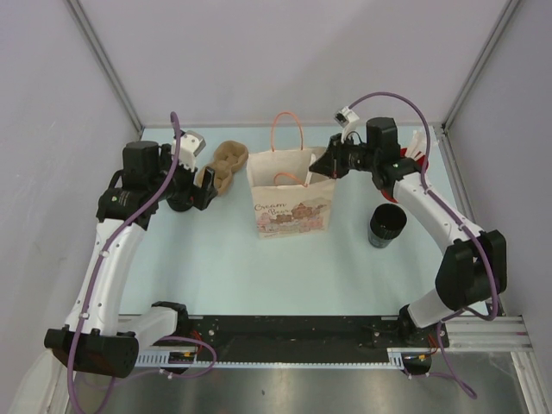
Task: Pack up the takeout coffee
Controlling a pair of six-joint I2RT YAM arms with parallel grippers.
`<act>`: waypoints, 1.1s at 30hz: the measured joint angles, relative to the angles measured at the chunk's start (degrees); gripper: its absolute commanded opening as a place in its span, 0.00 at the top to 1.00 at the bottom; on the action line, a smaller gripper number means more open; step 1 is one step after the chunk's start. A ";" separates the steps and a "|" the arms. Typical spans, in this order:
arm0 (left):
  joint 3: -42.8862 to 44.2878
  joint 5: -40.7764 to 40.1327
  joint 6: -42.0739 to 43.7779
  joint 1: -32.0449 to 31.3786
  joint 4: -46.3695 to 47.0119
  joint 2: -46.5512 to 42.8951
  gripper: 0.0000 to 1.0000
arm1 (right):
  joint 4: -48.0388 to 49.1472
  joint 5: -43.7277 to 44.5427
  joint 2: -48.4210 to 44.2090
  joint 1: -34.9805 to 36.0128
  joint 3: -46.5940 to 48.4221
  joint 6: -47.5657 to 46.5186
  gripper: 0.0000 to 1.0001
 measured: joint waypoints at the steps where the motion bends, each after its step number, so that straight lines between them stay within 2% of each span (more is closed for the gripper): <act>1: 0.00 -0.02 0.00 0.00 0.00 0.00 0.01 | 0.20 0.46 -0.24 0.00 -0.46 0.00 1.00; 5: 0.00 0.00 0.00 0.00 0.00 0.00 0.01 | 0.92 1.99 -1.88 0.00 -1.64 0.02 0.96; 8: 0.00 0.00 0.00 0.00 -0.02 0.00 0.01 | 1.53 2.71 -3.34 0.07 -1.84 0.00 0.86; 13: 0.00 0.00 0.00 0.00 0.00 0.15 0.01 | 2.45 3.28 -4.66 0.11 -1.84 -0.37 0.77; 26: 0.00 0.00 -0.02 0.00 -0.02 0.35 0.00 | 2.40 4.52 -7.72 -1.38 -1.88 -2.05 0.72; 33: 0.00 0.00 -0.04 0.00 -0.02 0.35 0.01 | 1.05 6.25 -10.34 -3.91 -1.86 -4.52 0.66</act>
